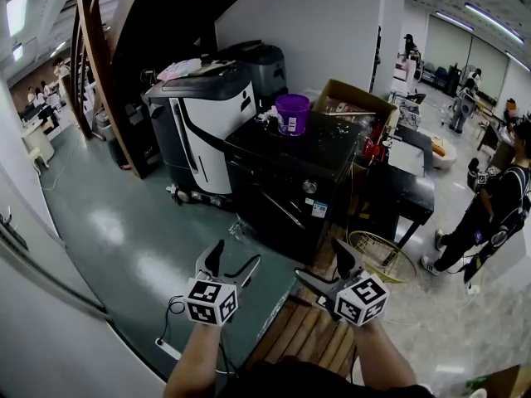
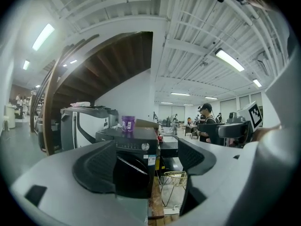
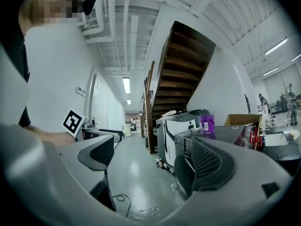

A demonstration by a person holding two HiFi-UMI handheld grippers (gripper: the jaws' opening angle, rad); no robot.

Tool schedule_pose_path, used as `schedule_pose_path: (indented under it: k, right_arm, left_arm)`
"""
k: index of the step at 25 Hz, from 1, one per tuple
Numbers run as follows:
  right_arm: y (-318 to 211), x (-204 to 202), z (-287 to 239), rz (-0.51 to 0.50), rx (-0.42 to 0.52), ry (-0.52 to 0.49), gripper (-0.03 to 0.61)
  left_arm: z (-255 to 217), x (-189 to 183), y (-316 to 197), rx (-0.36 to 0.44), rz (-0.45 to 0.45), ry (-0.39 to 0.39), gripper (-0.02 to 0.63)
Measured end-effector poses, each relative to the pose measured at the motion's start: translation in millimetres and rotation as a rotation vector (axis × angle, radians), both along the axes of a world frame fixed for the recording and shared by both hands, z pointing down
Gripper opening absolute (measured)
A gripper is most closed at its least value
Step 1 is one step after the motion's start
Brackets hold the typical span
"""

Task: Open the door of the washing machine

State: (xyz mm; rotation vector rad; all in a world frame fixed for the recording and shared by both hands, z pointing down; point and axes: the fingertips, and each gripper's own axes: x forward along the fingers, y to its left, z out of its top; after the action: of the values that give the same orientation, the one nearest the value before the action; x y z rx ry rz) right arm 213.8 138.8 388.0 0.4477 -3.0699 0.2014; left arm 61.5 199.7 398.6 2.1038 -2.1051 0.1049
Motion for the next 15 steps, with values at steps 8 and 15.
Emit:
schedule_pose_path:
  k: [8,15]
  right_arm:
    - [-9.7,12.4,3.8,-0.016,-0.023,0.018,0.546]
    - [-29.8,38.6,10.3,-0.003,-0.045,-0.008,0.546]
  left_arm:
    - [4.0,13.0,-14.2,-0.024,0.002,0.002,0.446]
    - [7.4,28.6,-29.8,-0.014,0.005,0.043,0.446]
